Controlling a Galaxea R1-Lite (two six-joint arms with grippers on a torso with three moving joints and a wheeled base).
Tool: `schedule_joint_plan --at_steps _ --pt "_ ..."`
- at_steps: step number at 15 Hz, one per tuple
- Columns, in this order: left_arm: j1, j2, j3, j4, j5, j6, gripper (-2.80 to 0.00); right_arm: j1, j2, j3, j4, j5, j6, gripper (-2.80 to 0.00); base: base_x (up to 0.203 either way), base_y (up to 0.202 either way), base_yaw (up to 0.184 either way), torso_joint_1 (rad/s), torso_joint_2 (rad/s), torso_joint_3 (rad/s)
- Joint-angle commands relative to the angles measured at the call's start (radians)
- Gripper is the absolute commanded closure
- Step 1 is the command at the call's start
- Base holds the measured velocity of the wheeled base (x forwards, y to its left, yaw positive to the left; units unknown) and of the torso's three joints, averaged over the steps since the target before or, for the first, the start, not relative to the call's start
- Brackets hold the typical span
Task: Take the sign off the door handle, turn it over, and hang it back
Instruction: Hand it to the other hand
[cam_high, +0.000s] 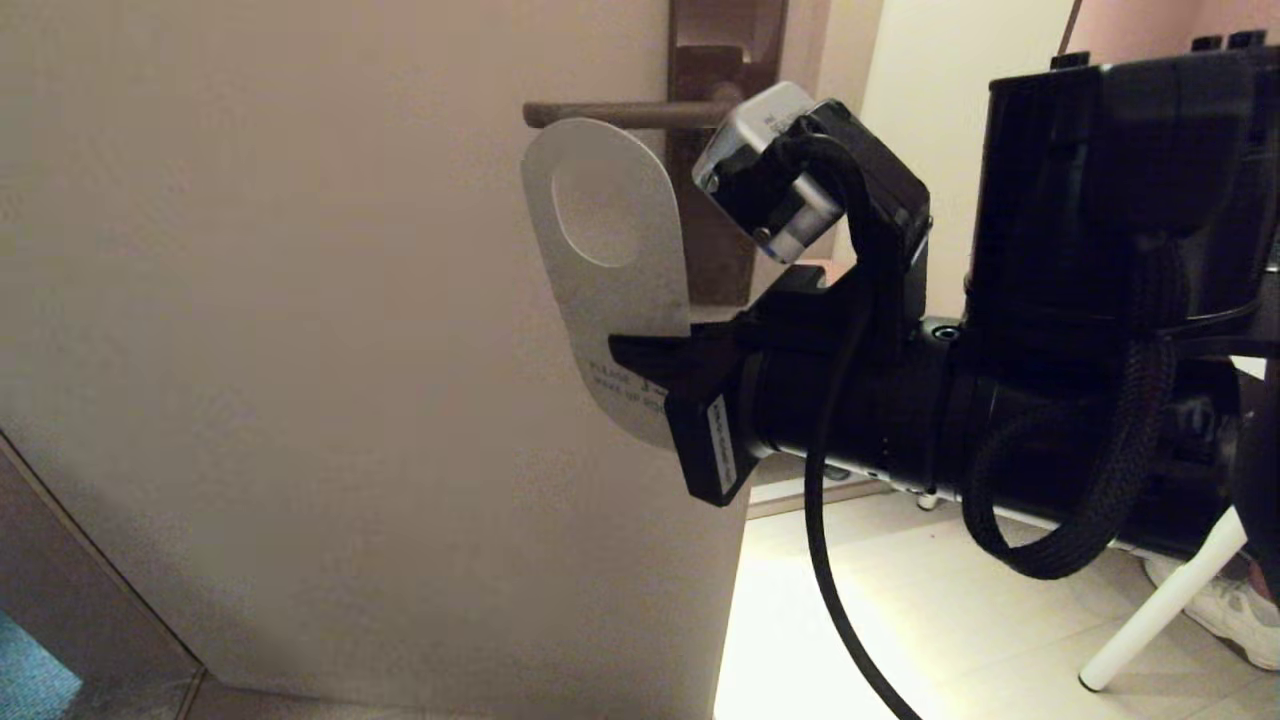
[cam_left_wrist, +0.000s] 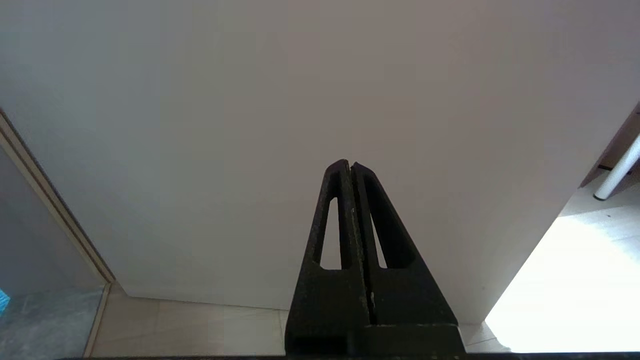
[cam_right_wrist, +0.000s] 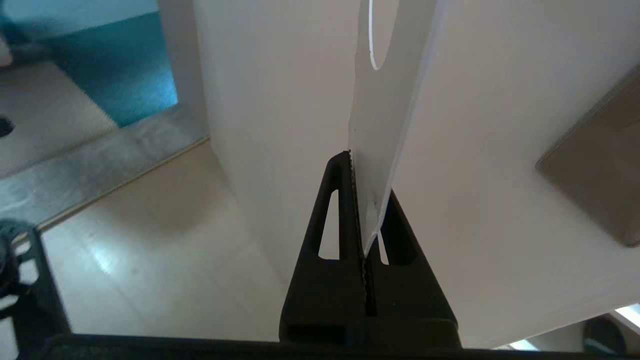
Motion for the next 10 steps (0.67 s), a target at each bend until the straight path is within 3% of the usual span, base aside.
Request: schedule_joint_plan --at_steps 1,6,10 --pt "0.0 0.0 0.0 0.0 0.0 -0.001 0.0 0.001 -0.005 0.016 -0.001 0.004 0.0 0.0 0.0 0.0 0.0 0.0 0.0 0.0" --pt "0.0 0.0 0.0 0.0 0.0 -0.001 0.0 0.001 -0.04 0.02 0.001 0.07 -0.002 0.0 0.0 0.0 0.0 0.0 0.0 0.0" --pt "0.0 0.0 0.0 0.0 0.0 0.0 0.0 0.002 -0.126 0.026 0.103 0.088 -0.006 0.0 0.0 0.0 0.0 0.0 0.0 0.0"
